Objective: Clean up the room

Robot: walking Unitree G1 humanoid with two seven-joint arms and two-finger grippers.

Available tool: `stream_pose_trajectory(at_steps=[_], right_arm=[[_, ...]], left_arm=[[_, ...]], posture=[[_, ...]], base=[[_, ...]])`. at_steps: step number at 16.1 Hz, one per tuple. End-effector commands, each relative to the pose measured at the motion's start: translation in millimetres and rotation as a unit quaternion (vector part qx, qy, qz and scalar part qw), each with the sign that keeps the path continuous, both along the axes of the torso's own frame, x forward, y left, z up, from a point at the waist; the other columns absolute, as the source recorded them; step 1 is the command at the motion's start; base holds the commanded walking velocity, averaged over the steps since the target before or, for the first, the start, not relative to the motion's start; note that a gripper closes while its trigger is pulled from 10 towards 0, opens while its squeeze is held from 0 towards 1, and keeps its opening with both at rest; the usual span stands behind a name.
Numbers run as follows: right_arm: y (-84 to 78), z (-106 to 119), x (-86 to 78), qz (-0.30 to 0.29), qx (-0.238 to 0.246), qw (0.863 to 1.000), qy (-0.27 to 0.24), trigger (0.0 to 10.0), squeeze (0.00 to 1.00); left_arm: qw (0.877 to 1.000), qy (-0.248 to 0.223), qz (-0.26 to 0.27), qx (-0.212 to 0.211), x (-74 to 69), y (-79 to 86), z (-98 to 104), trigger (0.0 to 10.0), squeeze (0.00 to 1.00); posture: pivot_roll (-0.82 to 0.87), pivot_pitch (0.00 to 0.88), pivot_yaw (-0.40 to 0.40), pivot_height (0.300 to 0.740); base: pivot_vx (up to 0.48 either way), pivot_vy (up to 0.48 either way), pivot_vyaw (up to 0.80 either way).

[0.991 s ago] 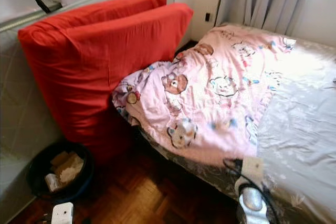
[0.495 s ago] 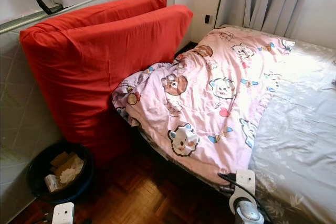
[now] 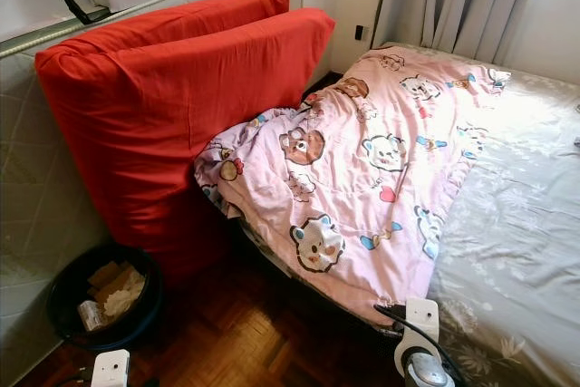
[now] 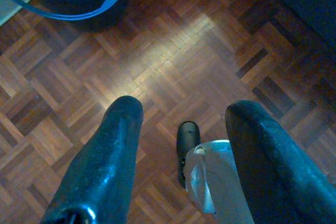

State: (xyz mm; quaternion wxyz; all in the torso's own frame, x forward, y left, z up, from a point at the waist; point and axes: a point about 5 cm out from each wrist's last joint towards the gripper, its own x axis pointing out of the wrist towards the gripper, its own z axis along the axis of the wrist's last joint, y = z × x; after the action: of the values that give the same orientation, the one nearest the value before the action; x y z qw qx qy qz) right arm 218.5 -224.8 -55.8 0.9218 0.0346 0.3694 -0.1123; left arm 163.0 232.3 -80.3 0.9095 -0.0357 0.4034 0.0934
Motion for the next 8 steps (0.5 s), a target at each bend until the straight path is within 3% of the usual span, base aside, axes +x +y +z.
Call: stream_pose_trajectory(at_steps=[1, 3, 4, 5, 7, 8], right_arm=[[-1.7, -4.6, -7.2, -0.012, 0.010, 1.000, 0.015, 10.0, 0.88], [0.4, -5.4, -7.8, -0.006, 0.012, 1.000, 0.016, 10.0, 0.88], [4.3, -7.4, -9.7, 0.002, 0.015, 1.000, 0.019, 10.0, 0.71], [6.2, -9.3, -11.8, 0.004, 0.019, 0.999, 0.026, 10.0, 0.00], [15.4, -16.0, -19.4, 0.018, 0.039, 0.998, 0.047, 10.0, 0.00], [21.5, -21.6, -27.8, 0.054, 0.027, 0.996, 0.069, 10.0, 0.00]], left_arm=[[1.000, 0.009, -0.007, -0.001, -2.6, 0.9, -1.2, 10.0, 0.00], [1.000, 0.009, -0.007, -0.001, -2.4, 0.9, -1.2, 10.0, 0.00], [1.000, 0.009, -0.008, -0.001, -2.2, 0.9, -1.1, 10.0, 0.00], [1.000, 0.009, -0.009, -0.001, -2.2, 0.7, -1.1, 10.0, 0.00], [1.000, 0.010, -0.011, -0.001, -1.9, 0.5, -1.1, 10.0, 0.00], [1.000, 0.010, -0.012, -0.001, -1.6, 0.7, -1.0, 10.0, 0.00]], posture=[[-0.05, 0.000, -0.003, 0.740], [-0.06, 0.000, -0.001, 0.740], [-0.06, 0.000, 0.002, 0.740], [-0.06, 0.000, 0.004, 0.740], [-0.06, 0.000, 0.007, 0.740], [-0.05, 0.000, 0.008, 0.740]], base=[[0.000, 0.000, 0.00], [0.000, 0.000, 0.00], [0.000, 0.000, 0.00], [0.000, 0.000, 0.00], [0.000, 0.000, 0.00], [0.000, 0.000, 0.00]])
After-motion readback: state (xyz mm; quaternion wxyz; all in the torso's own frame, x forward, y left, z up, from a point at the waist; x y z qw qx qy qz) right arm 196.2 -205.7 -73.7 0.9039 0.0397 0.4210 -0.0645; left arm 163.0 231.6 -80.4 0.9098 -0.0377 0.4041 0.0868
